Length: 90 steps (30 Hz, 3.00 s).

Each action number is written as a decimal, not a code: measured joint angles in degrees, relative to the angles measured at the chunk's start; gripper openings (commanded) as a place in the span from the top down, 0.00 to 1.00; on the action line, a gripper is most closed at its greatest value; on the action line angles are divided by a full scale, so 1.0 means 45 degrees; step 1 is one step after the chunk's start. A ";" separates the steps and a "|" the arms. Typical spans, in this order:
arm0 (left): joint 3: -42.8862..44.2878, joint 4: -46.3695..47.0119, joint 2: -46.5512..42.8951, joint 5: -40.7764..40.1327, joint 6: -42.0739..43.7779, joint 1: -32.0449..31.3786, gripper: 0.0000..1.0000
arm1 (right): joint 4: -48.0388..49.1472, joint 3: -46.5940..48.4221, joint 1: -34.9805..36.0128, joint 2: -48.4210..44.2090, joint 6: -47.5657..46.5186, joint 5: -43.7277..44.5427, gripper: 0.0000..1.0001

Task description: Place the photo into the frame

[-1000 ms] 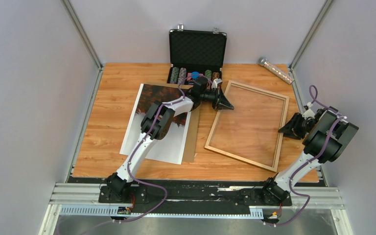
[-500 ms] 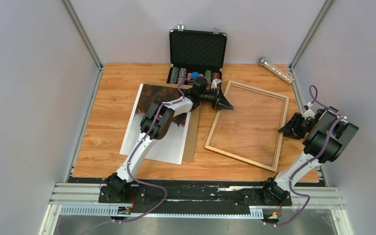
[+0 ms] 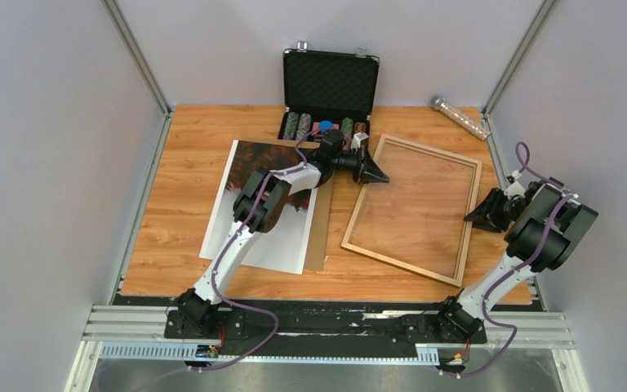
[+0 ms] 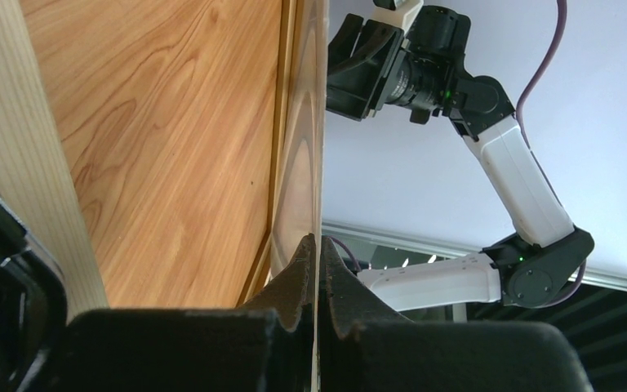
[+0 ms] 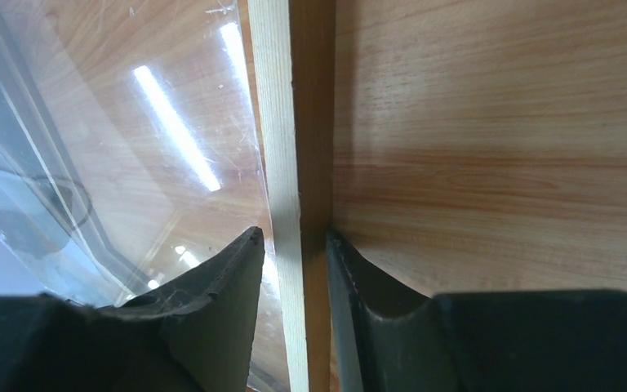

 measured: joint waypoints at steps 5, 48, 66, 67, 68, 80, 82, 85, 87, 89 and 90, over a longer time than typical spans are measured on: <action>-0.0087 0.0301 0.0000 0.0019 -0.0287 0.0005 1.00 | 0.0000 0.0000 0.0000 0.0000 0.0000 0.0015 0.63; 0.1311 -0.2589 0.0199 0.0505 0.0563 -0.0044 1.00 | -0.0010 0.0015 0.0005 0.0000 -0.0044 0.0019 0.63; 0.1457 -0.3536 0.0228 0.0107 0.2735 -0.0073 0.97 | -0.0029 0.0015 0.0005 0.0000 -0.0044 -0.0068 0.60; 0.1457 -0.3565 0.0228 0.0063 0.2841 -0.0078 0.94 | -0.0034 0.0015 0.0005 0.0000 -0.0044 -0.0068 0.60; 0.1457 -0.3594 0.0238 0.0000 0.2943 -0.0083 0.93 | -0.0034 0.0015 0.0005 0.0000 -0.0044 -0.0068 0.60; 0.1690 -0.4206 0.0345 -0.0418 0.3866 -0.0180 0.76 | -0.0024 0.0049 0.0015 0.0000 -0.0044 -0.0058 0.60; 0.1719 -0.4318 0.0345 -0.0427 0.3988 -0.0185 0.72 | -0.0029 0.0068 0.0024 0.0000 -0.0039 -0.0053 0.60; 0.1787 -0.4522 0.0345 -0.0471 0.4167 -0.0194 0.70 | -0.0029 0.0112 0.0083 0.0000 -0.0034 0.0029 0.61; 0.1836 -0.4687 0.0345 -0.0505 0.4313 -0.0204 0.69 | -0.0024 0.0175 0.0160 0.0005 -0.0024 0.0078 0.62; 0.1860 -0.4818 0.0345 -0.0563 0.4473 -0.0214 0.69 | -0.0029 0.0233 0.0253 0.0005 -0.0015 0.0160 0.63; 0.1865 -0.4857 0.0345 -0.0583 0.4556 -0.0219 0.69 | -0.0019 0.0257 0.0296 0.0005 -0.0005 0.0209 0.64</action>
